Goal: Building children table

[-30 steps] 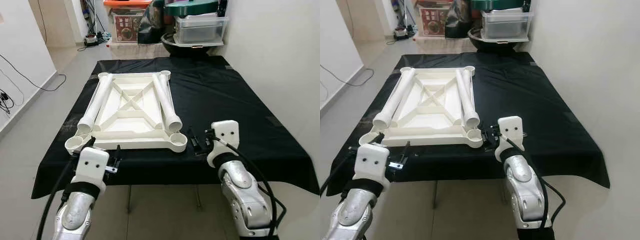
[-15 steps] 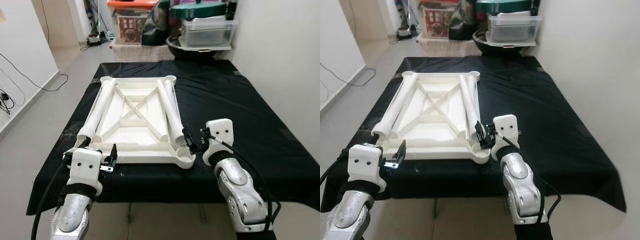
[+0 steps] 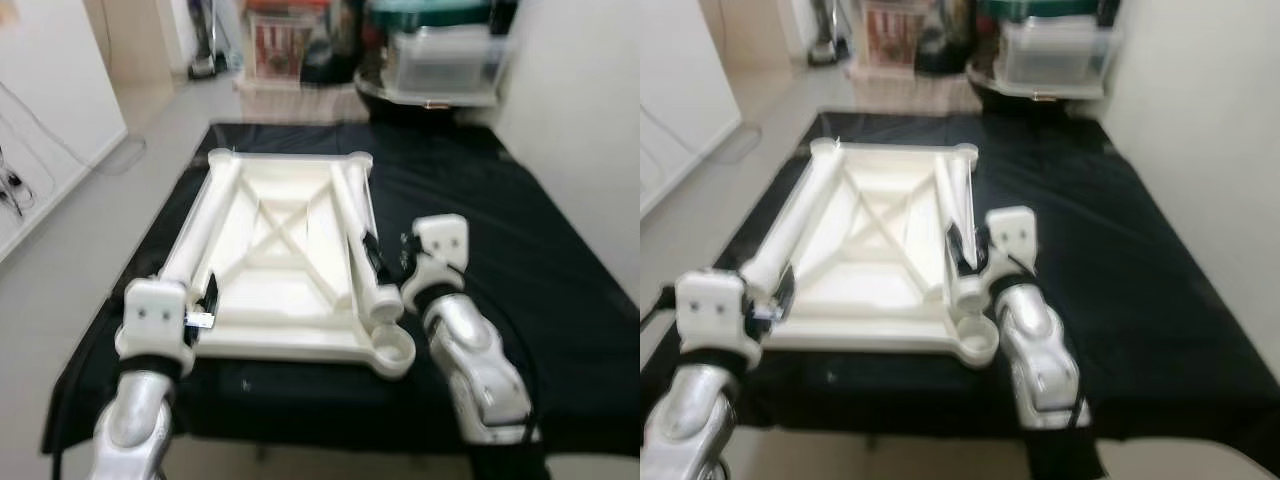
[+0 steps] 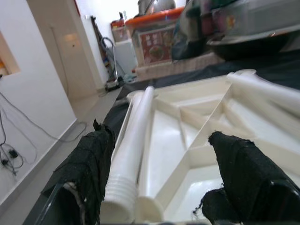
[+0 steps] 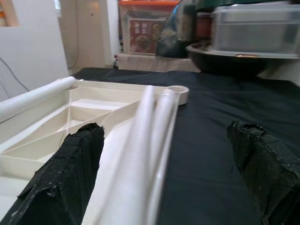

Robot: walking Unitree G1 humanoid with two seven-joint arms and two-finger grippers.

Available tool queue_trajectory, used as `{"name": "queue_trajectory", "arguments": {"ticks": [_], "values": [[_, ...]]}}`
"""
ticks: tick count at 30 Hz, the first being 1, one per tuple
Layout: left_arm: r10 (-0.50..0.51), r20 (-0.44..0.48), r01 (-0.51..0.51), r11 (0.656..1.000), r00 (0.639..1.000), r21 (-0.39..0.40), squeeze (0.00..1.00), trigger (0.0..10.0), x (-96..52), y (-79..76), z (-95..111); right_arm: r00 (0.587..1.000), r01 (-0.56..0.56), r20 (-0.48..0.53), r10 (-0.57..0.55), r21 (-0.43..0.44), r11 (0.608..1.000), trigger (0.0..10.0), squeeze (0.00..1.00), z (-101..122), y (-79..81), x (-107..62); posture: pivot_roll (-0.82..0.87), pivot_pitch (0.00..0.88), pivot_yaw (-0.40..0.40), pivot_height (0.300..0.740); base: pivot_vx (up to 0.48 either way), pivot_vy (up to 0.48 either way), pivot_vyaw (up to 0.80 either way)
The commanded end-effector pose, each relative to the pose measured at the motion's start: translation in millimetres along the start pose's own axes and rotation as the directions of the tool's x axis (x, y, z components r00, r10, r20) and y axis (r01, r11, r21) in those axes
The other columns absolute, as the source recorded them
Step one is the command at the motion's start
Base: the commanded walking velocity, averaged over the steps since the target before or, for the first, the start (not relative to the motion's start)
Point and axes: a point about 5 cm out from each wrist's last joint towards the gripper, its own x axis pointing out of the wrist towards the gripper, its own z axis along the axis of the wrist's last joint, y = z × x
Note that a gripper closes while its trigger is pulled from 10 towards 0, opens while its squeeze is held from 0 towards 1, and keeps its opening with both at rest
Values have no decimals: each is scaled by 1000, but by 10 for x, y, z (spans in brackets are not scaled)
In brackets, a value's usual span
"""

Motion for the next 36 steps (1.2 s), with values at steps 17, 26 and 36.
{"name": "queue_trajectory", "arguments": {"ticks": [17,26,36], "values": [[353,-68,-347,933,933,91,0,10000,-51,647,-141,979,-87,-177,97,65,994,10000,0,-156,70,169,60,0,-51,740,0,28,0],[301,-39,-298,952,953,77,0,10000,-29,518,-103,993,-37,-112,44,65,997,10000,0,-21,33,228,63,0,-52,740,0,160,0],[279,-56,-274,958,959,84,0,10000,25,503,-144,979,-59,-193,63,26,998,10000,0,-141,23,184,51,0,-38,740,0,0,0]]}}
